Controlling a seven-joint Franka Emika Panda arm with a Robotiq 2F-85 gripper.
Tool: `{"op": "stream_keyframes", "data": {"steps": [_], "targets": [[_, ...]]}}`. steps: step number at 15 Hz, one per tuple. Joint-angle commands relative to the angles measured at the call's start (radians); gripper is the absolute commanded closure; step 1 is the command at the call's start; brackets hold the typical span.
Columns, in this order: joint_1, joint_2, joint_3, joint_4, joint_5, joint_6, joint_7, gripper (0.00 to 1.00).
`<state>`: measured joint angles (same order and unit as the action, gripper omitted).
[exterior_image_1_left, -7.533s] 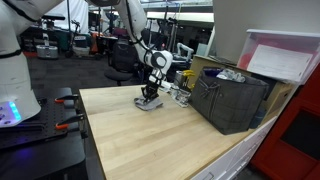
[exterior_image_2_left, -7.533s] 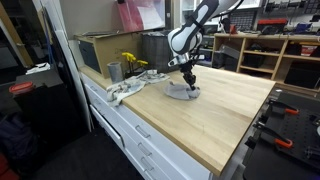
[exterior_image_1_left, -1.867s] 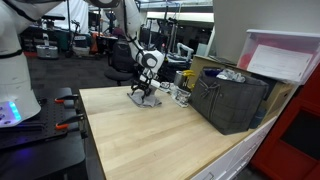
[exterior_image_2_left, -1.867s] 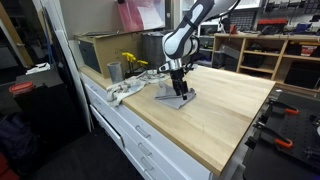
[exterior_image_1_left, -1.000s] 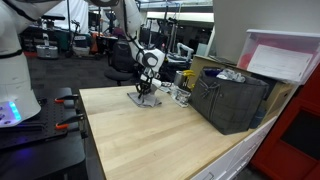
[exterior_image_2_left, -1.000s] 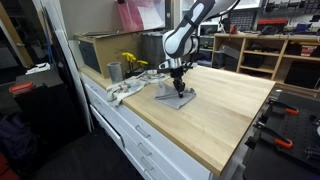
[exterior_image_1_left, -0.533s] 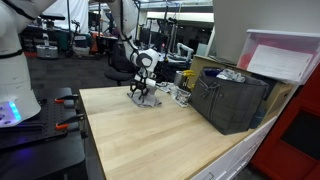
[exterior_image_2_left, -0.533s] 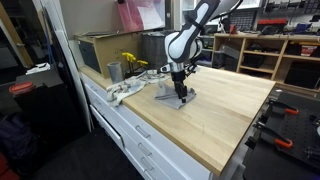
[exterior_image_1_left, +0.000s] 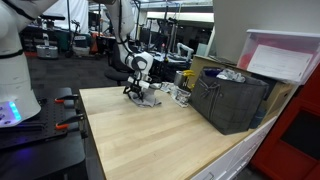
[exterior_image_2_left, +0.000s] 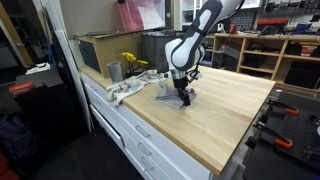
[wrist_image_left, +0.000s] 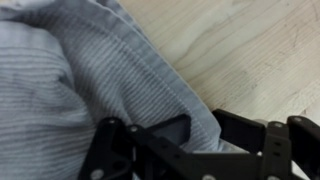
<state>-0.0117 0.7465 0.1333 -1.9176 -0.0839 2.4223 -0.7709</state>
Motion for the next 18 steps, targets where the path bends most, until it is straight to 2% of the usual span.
{"op": "stream_keyframes", "data": {"steps": [1,4,7,13,15,18], "targets": [[0.007,-0.028,-0.022,-0.059,-0.056,0.034,0.06,0.99],[-0.007,-0.104,-0.04,-0.115,-0.121,0.019,0.038,1.0],[-0.018,-0.194,-0.084,-0.183,-0.243,-0.018,-0.027,1.0],[-0.038,-0.372,-0.188,-0.197,-0.522,-0.213,-0.254,1.0],[-0.044,-0.414,-0.213,-0.179,-0.627,-0.267,-0.309,0.73],[-0.059,-0.471,-0.225,-0.163,-0.777,-0.276,-0.345,0.52]]}}
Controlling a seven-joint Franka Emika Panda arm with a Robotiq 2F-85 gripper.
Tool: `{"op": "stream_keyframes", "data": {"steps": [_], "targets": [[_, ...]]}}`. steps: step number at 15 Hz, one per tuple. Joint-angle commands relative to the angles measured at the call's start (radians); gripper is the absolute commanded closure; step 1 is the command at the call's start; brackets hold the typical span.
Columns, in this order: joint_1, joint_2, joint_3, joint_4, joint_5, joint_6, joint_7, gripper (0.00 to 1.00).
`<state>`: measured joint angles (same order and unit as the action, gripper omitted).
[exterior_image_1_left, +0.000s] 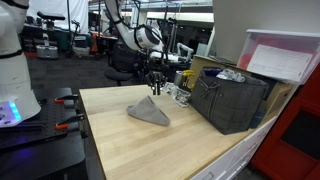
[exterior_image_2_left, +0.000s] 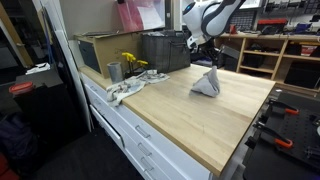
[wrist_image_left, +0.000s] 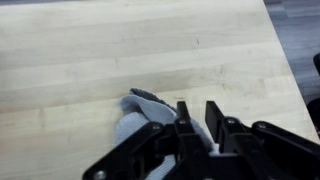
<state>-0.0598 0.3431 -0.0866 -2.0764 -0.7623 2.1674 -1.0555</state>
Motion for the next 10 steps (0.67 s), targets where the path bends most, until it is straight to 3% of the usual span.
{"op": "stream_keyframes", "data": {"steps": [1,4,7,10], "targets": [[-0.015,-0.091,-0.003,-0.005,-0.135,-0.008,-0.057,0.45],[-0.031,-0.131,0.016,0.016,-0.108,0.016,-0.044,0.22],[-0.041,-0.122,0.045,0.071,0.113,0.007,-0.062,0.01],[-0.04,-0.078,0.071,0.114,0.329,0.019,-0.088,0.0]]}}
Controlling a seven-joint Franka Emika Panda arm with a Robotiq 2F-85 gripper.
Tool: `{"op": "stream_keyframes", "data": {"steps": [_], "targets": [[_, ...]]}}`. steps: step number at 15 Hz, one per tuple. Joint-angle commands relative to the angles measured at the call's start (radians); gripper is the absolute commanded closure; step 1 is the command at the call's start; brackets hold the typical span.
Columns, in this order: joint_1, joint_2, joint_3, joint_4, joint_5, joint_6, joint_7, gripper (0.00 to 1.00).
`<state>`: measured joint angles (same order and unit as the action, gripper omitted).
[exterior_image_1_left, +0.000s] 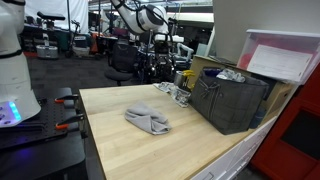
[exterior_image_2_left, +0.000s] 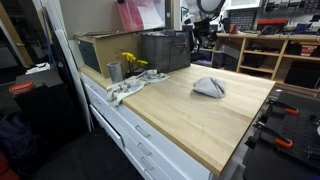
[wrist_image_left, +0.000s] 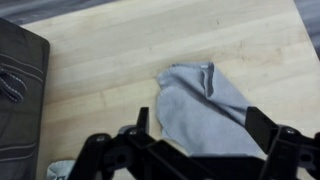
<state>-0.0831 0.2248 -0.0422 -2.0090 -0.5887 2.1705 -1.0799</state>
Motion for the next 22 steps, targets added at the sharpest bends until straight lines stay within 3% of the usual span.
{"op": "stream_keyframes", "data": {"steps": [1,8,18,19,20,22], "targets": [[-0.012,0.063,0.033,0.057,0.2,0.022,-0.069,0.0],[-0.026,0.273,0.084,0.154,0.381,0.043,-0.081,0.0],[-0.022,0.548,0.1,0.266,0.368,0.046,-0.04,0.0],[-0.015,0.566,0.094,0.268,0.362,0.039,-0.02,0.25],[-0.016,0.58,0.093,0.269,0.364,0.038,-0.012,0.26],[-0.019,0.581,0.091,0.247,0.367,0.04,0.007,0.42]]}}
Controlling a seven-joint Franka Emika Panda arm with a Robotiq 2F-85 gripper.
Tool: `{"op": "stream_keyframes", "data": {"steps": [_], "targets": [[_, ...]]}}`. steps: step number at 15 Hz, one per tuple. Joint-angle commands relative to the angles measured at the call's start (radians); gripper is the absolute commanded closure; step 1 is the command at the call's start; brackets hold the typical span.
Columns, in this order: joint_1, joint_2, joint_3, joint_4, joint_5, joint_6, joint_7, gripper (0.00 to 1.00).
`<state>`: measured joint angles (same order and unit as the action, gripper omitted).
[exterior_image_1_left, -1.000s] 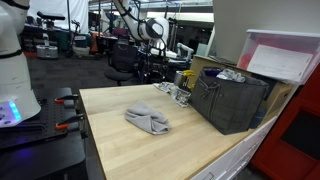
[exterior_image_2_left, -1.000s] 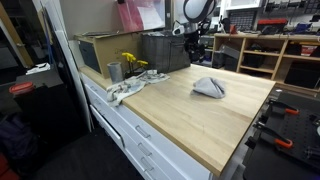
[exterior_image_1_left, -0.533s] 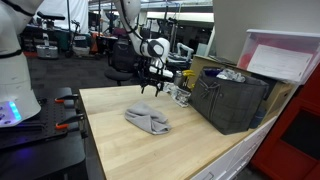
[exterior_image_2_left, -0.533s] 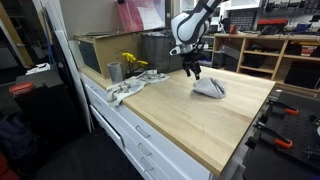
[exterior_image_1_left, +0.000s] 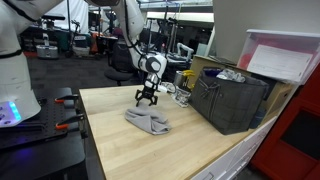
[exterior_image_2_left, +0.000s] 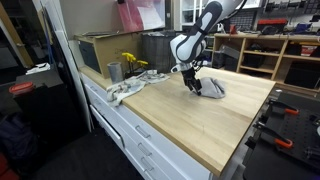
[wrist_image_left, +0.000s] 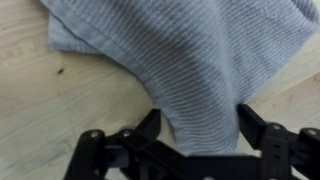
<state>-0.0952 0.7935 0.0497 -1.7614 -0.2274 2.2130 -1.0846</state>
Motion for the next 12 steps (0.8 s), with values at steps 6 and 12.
{"op": "stream_keyframes", "data": {"steps": [6,12], "targets": [[-0.014,-0.102,0.028,-0.072,0.031,-0.001,0.032,0.88],[-0.003,-0.237,0.092,-0.051,0.056,-0.024,-0.031,0.99]]}}
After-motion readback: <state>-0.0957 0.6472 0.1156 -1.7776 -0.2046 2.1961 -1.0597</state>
